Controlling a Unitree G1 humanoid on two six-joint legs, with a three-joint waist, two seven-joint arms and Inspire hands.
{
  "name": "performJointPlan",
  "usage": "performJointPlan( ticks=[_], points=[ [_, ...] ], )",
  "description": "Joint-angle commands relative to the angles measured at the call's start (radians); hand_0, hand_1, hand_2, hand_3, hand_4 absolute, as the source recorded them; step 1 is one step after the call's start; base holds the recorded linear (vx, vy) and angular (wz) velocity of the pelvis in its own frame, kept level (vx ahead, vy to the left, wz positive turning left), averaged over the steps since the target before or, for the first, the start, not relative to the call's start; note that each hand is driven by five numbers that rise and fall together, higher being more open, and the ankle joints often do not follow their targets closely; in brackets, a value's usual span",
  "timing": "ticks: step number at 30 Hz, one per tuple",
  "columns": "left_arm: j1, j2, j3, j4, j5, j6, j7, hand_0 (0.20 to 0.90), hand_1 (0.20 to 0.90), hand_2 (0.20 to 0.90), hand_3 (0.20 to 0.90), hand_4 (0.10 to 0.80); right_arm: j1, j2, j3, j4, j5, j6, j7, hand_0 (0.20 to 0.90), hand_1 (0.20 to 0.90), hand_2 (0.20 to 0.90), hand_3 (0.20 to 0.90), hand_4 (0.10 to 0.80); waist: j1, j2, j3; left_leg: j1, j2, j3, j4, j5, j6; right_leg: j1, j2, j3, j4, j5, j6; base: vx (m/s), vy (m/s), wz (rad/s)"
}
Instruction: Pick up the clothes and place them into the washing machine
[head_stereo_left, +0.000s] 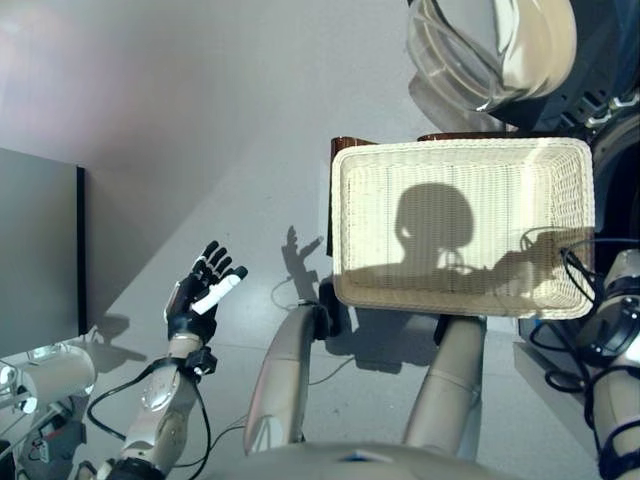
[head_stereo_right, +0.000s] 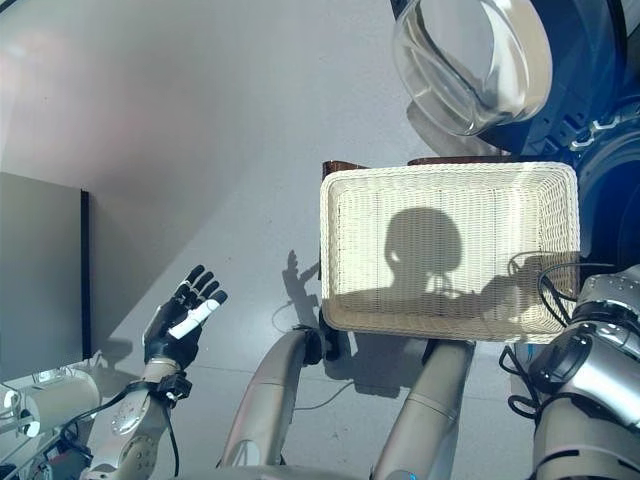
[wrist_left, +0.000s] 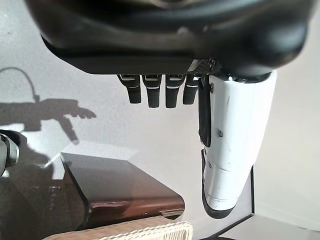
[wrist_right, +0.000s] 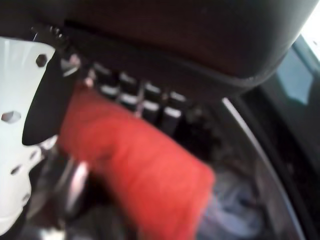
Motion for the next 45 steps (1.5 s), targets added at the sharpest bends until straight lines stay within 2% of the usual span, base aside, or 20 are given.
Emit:
performJointPlan(
  ticks=[1, 3, 8, 18, 25, 30, 35, 38, 43, 45],
  points=[
    [0.016, 0.065, 0.081, -0.027, -0.014, -0.088, -0.004, 0.9, 0.9, 0.9, 0.9, 0.8, 0.048, -0.015, 0.095, -0.002, -0.072, -0.025, 0.076, 0.9, 0.9, 0.9, 0.9, 0.8, -0.006, -0.03, -0.046, 0.031, 0.019, -0.051, -0.249, 0.187, -0.041, 0.089, 0.024, -0.052, -0.061, 0.013, -0.082, 0.0, 0.0, 0.0],
    [0.012, 0.064, 0.08, -0.025, -0.015, -0.088, -0.005, 0.9, 0.9, 0.9, 0.9, 0.8, 0.059, 0.01, 0.097, -0.013, -0.062, -0.023, 0.097, 0.9, 0.9, 0.9, 0.9, 0.8, -0.008, -0.039, -0.043, 0.05, 0.017, -0.053, -0.269, 0.196, -0.042, 0.113, 0.024, -0.059, -0.087, 0.024, -0.081, 0.013, -0.021, 0.0],
    [-0.015, 0.029, 0.092, 0.011, -0.009, -0.083, -0.008, 0.9, 0.9, 0.9, 0.9, 0.8, 0.151, 0.197, 0.128, -0.067, -0.058, 0.002, 0.19, 0.9, 0.9, 0.9, 0.9, 0.8, -0.011, -0.106, -0.055, 0.132, 0.011, -0.065, -0.355, 0.222, -0.046, 0.245, 0.017, -0.099, -0.234, 0.084, -0.062, 0.064, -0.033, 0.0],
    [0.002, -0.01, 0.119, 0.036, 0.021, -0.08, -0.014, 0.9, 0.9, 0.9, 0.9, 0.8, 0.276, 0.366, 0.142, -0.121, -0.139, 0.015, 0.185, 0.9, 0.9, 0.9, 0.9, 0.8, -0.025, -0.171, -0.073, 0.277, 0.018, -0.075, -0.439, 0.24, -0.052, 0.448, 0.004, -0.153, -0.422, 0.165, -0.038, 0.083, -0.011, 0.04],
    [0.006, -0.052, 0.145, 0.091, 0.026, -0.061, -0.038, 0.9, 0.9, 0.9, 0.9, 0.8, 0.398, 0.463, 0.218, -0.106, -0.17, 0.091, 0.268, 0.9, 0.9, 0.9, 0.9, 0.8, -0.043, -0.226, -0.097, 0.429, 0.043, -0.071, -0.512, 0.253, -0.064, 0.613, 0.016, -0.183, -0.553, 0.201, -0.023, 0.116, -0.018, -0.05],
    [0.005, -0.098, 0.182, 0.142, 0.043, -0.064, -0.04, 0.9, 0.9, 0.9, 0.9, 0.8, 0.522, 0.544, 0.306, -0.174, -0.285, 0.12, 0.306, 0.9, 0.9, 0.9, 0.9, 0.8, -0.063, -0.254, -0.125, 0.549, 0.071, -0.062, -0.585, 0.27, -0.076, 0.705, 0.05, -0.194, -0.628, 0.22, -0.021, 0.119, -0.018, -0.09],
    [0.017, -0.118, 0.217, 0.154, 0.112, -0.066, -0.031, 0.9, 0.9, 0.9, 0.9, 0.8, 0.627, 0.575, 0.419, -0.225, -0.469, 0.192, 0.327, 0.9, 0.9, 0.9, 0.9, 0.8, -0.073, -0.279, -0.164, 0.647, 0.096, -0.041, -0.646, 0.289, -0.085, 0.775, 0.072, -0.201, -0.659, 0.223, -0.02, 0.111, -0.024, -0.16],
    [0.016, -0.122, 0.23, 0.193, 0.192, -0.056, -0.023, 0.9, 0.9, 0.9, 0.9, 0.8, 0.681, 0.598, 0.467, -0.28, -0.517, 0.213, 0.366, 0.9, 0.9, 0.9, 0.9, 0.8, -0.081, -0.287, -0.196, 0.712, 0.107, -0.022, -0.7, 0.303, -0.089, 0.812, 0.084, -0.201, -0.669, 0.216, -0.019, 0.096, -0.001, -0.13],
    [0.017, -0.127, 0.241, 0.263, 0.267, -0.056, -0.017, 0.9, 0.9, 0.9, 0.9, 0.8, 0.726, 0.589, 0.537, -0.294, -0.636, 0.248, 0.387, 0.9, 0.9, 0.9, 0.9, 0.8, -0.083, -0.293, -0.229, 0.774, 0.117, -0.003, -0.757, 0.323, -0.094, 0.845, 0.1, -0.202, -0.683, 0.209, -0.018, 0.067, 0.008, -0.08],
    [0.011, -0.132, 0.246, 0.309, 0.287, -0.058, -0.011, 0.9, 0.9, 0.9, 0.9, 0.8, 0.741, 0.57, 0.59, -0.285, -0.758, 0.28, 0.383, 0.9, 0.9, 0.9, 0.9, 0.8, -0.081, -0.295, -0.243, 0.796, 0.122, 0.005, -0.774, 0.329, -0.096, 0.86, 0.104, -0.202, -0.69, 0.207, -0.018, 0.063, -0.006, -0.06]
  ],
)
